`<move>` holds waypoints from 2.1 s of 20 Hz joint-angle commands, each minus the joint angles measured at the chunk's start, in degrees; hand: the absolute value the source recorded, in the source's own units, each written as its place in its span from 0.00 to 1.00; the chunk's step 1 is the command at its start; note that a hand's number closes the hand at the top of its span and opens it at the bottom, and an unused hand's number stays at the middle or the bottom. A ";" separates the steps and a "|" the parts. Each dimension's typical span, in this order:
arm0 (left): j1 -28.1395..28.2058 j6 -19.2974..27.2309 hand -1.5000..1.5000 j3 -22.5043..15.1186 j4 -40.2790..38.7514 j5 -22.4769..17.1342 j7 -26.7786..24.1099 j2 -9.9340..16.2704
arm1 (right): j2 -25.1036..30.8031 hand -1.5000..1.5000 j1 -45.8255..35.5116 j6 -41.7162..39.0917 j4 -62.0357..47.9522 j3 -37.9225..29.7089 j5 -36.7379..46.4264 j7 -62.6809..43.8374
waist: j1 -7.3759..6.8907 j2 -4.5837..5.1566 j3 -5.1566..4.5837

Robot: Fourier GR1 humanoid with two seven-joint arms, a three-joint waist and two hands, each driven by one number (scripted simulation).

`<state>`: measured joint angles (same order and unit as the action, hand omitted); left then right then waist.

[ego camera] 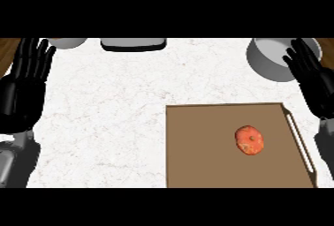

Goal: Pick the squash from the tray and place it in the pot

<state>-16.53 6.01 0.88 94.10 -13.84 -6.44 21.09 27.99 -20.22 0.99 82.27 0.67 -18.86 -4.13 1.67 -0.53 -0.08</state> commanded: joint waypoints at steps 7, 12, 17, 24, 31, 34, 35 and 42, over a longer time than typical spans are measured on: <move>3.36 3.00 0.50 1.54 -3.87 -0.41 5.28 -1.57 | 22.79 1.00 1.18 -21.10 3.75 -6.93 6.60 11.93 | 0.57 0.65 -0.97; 2.81 3.49 0.50 0.95 -5.36 -1.31 6.87 -3.78 | 15.31 0.00 15.16 -21.10 -7.82 -9.72 13.78 41.99 | -0.77 1.02 0.42; 2.32 2.85 0.50 1.86 -7.83 -0.77 5.79 -3.59 | 16.90 0.00 18.63 -20.66 -13.82 -10.39 21.36 61.10 | -1.37 0.81 0.21; -1.86 2.23 0.50 1.78 -10.15 0.17 7.69 -3.19 | 24.32 0.00 19.72 -18.88 -5.42 -5.69 30.04 47.89 | -1.22 0.59 0.02; 1.64 4.28 0.50 0.05 -4.15 1.44 10.24 -5.61 | 21.92 0.00 19.16 -19.84 9.10 -0.50 35.61 30.82 | -1.82 0.42 0.02; 1.28 3.53 0.50 1.58 -9.17 2.16 5.07 -6.40 | 20.57 0.00 19.99 -21.32 14.35 0.87 37.71 24.60 | -1.39 0.50 0.00; 2.62 3.29 0.50 0.10 -3.26 2.43 9.99 -5.68 | 21.21 0.00 21.95 -22.85 11.14 -1.20 38.02 28.11 | -1.57 0.43 0.07; -0.60 3.19 0.50 3.01 -5.20 2.44 11.38 -5.48 | 13.47 0.00 20.44 -23.87 12.41 4.55 44.85 20.26 | -1.63 0.52 0.08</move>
<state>-15.03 9.44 2.15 88.72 -11.08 2.50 14.70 44.53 -0.01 -22.34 94.50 2.77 22.20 17.94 0.05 -0.03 -0.03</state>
